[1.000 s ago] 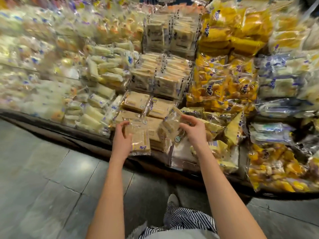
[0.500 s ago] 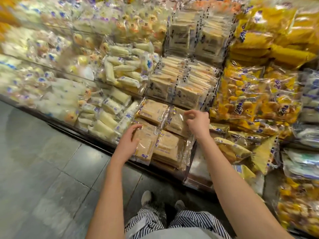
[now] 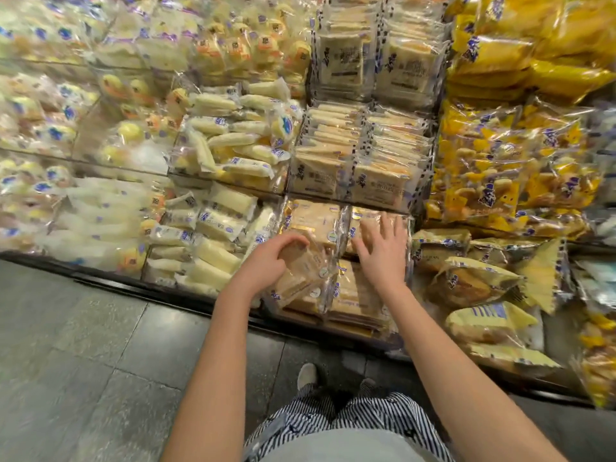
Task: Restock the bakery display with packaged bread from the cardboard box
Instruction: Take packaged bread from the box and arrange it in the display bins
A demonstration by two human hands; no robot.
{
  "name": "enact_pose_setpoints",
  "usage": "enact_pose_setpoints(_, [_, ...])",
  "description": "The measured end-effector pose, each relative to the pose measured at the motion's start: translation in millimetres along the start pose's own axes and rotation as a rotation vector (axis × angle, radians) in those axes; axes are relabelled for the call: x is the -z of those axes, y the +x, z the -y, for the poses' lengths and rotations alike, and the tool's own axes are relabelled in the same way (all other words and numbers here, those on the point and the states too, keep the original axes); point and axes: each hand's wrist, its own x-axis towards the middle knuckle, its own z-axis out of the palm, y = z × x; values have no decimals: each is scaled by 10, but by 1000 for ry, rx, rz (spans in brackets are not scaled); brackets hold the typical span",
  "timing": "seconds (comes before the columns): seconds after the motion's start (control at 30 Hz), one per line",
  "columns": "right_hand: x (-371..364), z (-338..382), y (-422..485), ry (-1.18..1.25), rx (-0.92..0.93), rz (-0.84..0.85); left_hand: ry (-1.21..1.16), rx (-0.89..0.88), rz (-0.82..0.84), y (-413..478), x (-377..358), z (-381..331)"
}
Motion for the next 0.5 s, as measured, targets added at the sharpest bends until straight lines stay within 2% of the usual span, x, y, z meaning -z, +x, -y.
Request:
enact_pose_setpoints(0.1, [34,75,40,8,-41,-28,176,-54,32,231,-16,-8])
enact_pose_setpoints(0.2, [12,147,-128,65,-144,-155,352,-185,-52,397,-170,-20])
enact_pose_setpoints(0.37, [-201,187,-593,-24,-323,-268,344,-305,-162,264,-470,176])
enact_pose_setpoints(0.5, [-408,186,-810,-48,-332,-245,485,-359,-17,99,-617,375])
